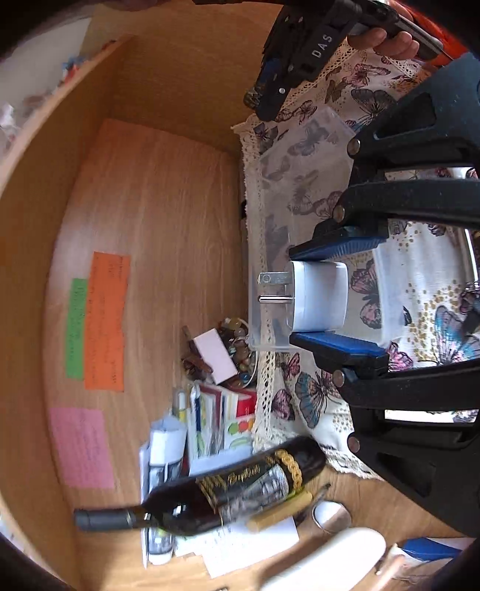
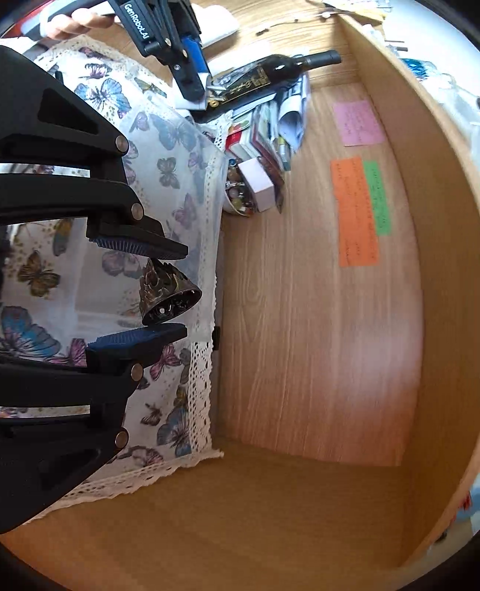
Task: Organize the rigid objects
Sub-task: 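Carry both items into the clear box and open both tools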
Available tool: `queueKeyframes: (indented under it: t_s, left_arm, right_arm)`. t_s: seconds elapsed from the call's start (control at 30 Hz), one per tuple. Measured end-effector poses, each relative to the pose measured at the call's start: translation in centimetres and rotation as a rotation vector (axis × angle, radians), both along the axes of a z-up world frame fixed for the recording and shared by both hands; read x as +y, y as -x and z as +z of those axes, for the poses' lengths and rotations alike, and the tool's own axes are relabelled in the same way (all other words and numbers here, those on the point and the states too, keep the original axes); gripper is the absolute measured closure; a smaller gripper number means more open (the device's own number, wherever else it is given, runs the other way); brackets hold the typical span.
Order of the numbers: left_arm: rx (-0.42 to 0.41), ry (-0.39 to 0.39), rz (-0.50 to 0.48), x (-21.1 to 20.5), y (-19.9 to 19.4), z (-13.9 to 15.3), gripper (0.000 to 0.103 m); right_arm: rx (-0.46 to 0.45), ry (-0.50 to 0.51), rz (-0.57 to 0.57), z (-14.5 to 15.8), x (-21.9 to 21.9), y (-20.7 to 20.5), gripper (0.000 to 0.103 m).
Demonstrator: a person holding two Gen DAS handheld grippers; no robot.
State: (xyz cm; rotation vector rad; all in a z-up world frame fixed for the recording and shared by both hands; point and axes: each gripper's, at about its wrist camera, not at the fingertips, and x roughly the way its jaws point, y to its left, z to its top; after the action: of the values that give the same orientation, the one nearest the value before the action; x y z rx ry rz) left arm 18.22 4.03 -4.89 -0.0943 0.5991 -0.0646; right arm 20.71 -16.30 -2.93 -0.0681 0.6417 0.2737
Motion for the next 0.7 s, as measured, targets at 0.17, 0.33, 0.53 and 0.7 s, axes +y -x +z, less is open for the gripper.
queueKeyframes:
  t_s: [0.17,0.33,0.53,0.7]
  left_arm:
    - [0.086,-0.008,-0.035,-0.3,-3.0,-1.3,0.065]
    - [0.148,-0.033,-0.072,-1.2,-5.0,-2.7,0.065]
    - [0.201,-0.068,-0.105,-2.5,-6.6,-4.4,0.065]
    - [0.227,-0.082,-0.12,-2.8,-7.2,-5.2,0.065]
  right_arm:
    - [0.066,0.019,0.022,-1.5,1.4,-2.0,0.07]
    - [0.137,0.03,0.05,-3.0,2.5,-3.5,0.07]
    - [0.225,0.056,0.079,-4.9,3.5,-4.9,0.07]
    - [0.261,0.081,0.097,-6.0,4.2,-5.4,0.07]
